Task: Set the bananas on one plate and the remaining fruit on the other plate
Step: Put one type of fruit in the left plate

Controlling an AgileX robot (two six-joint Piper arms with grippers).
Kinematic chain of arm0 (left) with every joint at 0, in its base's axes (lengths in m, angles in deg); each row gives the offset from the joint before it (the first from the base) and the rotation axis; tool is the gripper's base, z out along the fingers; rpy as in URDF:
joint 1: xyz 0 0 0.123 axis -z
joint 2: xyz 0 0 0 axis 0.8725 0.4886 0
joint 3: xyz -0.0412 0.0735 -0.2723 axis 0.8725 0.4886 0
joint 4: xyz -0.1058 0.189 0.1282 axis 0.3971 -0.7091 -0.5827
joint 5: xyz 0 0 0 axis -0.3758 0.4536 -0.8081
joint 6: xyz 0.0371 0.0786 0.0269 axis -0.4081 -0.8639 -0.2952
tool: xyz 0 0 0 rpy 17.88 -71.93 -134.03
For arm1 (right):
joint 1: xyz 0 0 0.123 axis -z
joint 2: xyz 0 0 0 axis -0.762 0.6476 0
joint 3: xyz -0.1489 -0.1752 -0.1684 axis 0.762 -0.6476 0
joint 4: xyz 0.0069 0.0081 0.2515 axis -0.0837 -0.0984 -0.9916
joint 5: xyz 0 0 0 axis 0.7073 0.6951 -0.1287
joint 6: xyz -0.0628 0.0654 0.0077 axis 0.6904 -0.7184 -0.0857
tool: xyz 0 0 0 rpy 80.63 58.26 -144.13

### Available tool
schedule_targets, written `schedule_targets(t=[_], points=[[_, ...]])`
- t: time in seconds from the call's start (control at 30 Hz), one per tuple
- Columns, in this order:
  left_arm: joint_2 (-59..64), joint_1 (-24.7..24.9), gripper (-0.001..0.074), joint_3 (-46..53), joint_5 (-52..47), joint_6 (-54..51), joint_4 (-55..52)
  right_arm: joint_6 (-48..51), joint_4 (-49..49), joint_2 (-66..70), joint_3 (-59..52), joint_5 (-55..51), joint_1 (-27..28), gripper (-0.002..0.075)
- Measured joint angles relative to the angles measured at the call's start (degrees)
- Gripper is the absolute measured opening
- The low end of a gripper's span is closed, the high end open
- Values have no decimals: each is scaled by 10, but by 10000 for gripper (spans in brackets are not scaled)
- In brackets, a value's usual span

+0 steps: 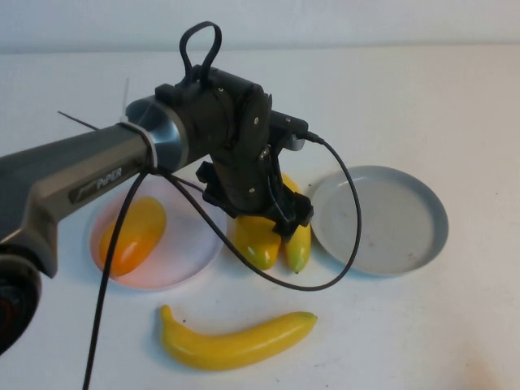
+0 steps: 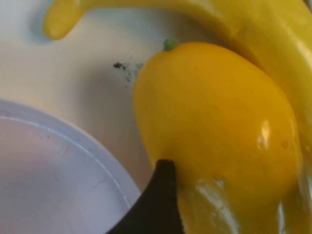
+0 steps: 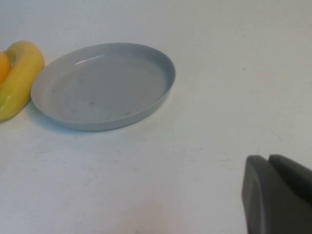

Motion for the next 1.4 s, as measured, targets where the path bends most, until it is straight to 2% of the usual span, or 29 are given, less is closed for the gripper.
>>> schedule_targets(t=[0.73,0.83,0.9,0.97,1.23,1.4], points=[[36,0,668,-13,-7,-1,-38,0,0,0,0,0,0,-17],[36,0,625,-13,-7,-1,-39,0,0,0,0,0,0,-17],[36,0,555,-13,-7,-5,-40,0,0,0,0,0,0,-17],[36,0,552,-13,-6,-14,-40,0,0,0,0,0,0,-17],[29,0,552,-94,-128,-17,-46,0,0,0,0,0,0,-17],[8,-2,552,-112,-143,19,-80,0,0,0,0,0,0,-17]])
